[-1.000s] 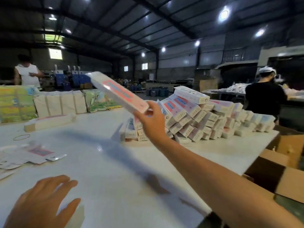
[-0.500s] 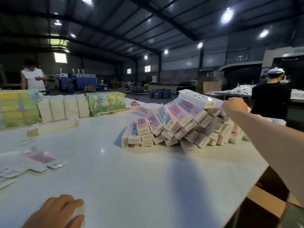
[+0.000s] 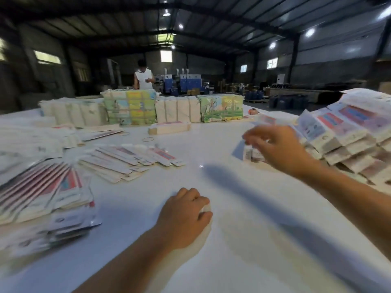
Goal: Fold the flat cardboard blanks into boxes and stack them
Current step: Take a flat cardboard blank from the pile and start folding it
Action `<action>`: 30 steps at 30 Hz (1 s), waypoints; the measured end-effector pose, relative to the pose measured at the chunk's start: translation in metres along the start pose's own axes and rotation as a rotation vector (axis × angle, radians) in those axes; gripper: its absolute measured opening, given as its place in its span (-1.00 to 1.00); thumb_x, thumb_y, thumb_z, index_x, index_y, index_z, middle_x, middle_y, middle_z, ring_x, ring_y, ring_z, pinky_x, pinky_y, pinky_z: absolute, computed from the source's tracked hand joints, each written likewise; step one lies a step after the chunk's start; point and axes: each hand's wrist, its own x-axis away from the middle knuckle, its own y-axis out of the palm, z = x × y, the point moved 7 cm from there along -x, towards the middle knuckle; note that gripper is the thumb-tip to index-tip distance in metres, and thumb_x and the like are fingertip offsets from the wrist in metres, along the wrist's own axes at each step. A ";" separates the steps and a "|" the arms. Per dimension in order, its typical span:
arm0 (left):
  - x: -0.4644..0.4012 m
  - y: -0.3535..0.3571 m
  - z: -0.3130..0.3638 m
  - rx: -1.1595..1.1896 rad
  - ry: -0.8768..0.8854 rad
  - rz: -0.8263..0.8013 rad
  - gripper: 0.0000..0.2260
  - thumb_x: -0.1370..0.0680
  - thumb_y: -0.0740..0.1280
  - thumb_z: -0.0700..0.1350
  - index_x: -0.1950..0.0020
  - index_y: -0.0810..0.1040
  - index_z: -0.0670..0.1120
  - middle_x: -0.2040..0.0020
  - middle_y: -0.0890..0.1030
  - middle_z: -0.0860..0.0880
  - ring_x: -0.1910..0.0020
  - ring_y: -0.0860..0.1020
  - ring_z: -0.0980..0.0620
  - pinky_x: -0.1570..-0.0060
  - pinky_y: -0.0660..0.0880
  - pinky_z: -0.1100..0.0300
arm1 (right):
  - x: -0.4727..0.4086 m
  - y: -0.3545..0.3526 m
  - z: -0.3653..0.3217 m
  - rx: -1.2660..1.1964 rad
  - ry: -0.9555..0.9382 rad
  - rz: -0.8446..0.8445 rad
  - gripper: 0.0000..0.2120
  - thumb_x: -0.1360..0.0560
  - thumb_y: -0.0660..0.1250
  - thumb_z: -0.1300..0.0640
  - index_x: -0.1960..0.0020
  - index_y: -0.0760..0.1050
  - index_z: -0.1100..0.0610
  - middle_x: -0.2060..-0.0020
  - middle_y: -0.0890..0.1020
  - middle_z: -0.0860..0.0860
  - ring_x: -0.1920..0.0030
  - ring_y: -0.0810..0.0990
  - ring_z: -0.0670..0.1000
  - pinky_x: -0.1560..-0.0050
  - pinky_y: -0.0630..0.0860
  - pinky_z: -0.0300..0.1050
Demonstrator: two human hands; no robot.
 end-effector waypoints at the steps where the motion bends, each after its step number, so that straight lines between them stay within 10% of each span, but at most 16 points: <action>1: 0.000 0.000 0.000 0.003 -0.003 0.002 -0.69 -0.58 0.12 0.10 -0.28 0.45 0.09 -0.19 0.45 0.09 -0.18 0.34 0.06 -0.17 0.31 0.18 | 0.016 0.040 -0.003 0.048 0.002 -0.134 -0.82 -0.54 0.27 0.19 0.00 0.65 0.11 0.10 0.68 -0.04 0.15 0.59 -0.04 0.00 0.50 -0.14; 5: 0.000 0.001 0.000 -0.022 -0.010 -0.023 -0.67 -0.58 0.13 0.05 -0.29 0.47 -0.01 -0.20 0.46 -0.03 -0.18 0.34 -0.03 -0.17 0.33 0.07 | 0.060 0.131 0.006 0.363 -0.085 -0.389 -0.75 -0.56 0.18 0.05 0.04 0.62 0.09 0.06 0.60 0.01 -0.01 0.53 0.08 0.04 0.44 -0.05; 11: 0.000 0.001 0.002 -0.009 -0.025 -0.090 -0.68 -0.60 0.13 0.03 -0.26 0.49 -0.04 -0.19 0.47 -0.09 -0.18 0.36 -0.10 -0.11 0.33 -0.01 | 0.061 0.138 0.018 0.210 -0.237 -0.206 -0.77 -0.36 0.43 0.36 0.26 0.61 0.03 0.31 0.55 -0.05 0.30 0.50 0.06 0.33 0.40 -0.08; 16: -0.008 -0.034 -0.042 0.310 -0.311 -0.074 -0.80 -0.56 0.21 0.02 0.07 0.58 -0.03 -0.02 0.57 -0.08 -0.05 0.51 -0.12 0.07 0.39 0.12 | 0.053 0.162 0.061 0.051 -0.160 -0.292 -0.70 -0.52 0.26 0.16 0.13 0.54 -0.28 0.12 0.58 -0.19 0.08 0.53 -0.11 0.00 0.45 -0.17; 23: 0.010 -0.166 -0.258 -0.102 -0.762 0.084 -0.83 -0.54 0.22 -0.03 -0.04 0.49 -0.09 0.00 0.54 -0.08 -0.03 0.52 -0.10 0.14 0.41 0.11 | 0.031 0.234 0.117 -0.057 0.215 -0.386 -0.77 -0.54 0.20 0.46 -0.08 0.59 0.36 -0.19 0.54 0.33 -0.29 0.46 0.28 -0.41 0.16 0.13; 27: 0.074 -0.185 -0.362 -0.209 -1.082 0.091 -0.56 -0.56 0.19 0.12 -0.30 0.42 -0.15 -0.30 0.45 -0.18 -0.26 0.40 -0.19 -0.27 0.30 -0.04 | 0.035 0.223 0.107 -0.079 0.040 -0.351 -0.71 -0.47 -0.01 -0.43 -0.07 0.41 -0.55 -0.06 0.45 -0.60 -0.17 0.30 -0.55 -0.38 -0.01 -0.36; 30: 0.102 -0.164 -0.395 -0.089 -1.199 0.017 -0.34 -0.46 0.20 0.34 -0.34 0.39 -0.14 -0.36 0.39 -0.19 -0.32 0.36 -0.21 -0.34 0.23 -0.07 | 0.030 0.223 0.124 -0.088 0.151 -0.341 -0.75 -0.59 0.23 0.21 -0.21 0.58 0.10 -0.24 0.58 0.03 -0.22 0.39 -0.37 -0.43 0.08 -0.13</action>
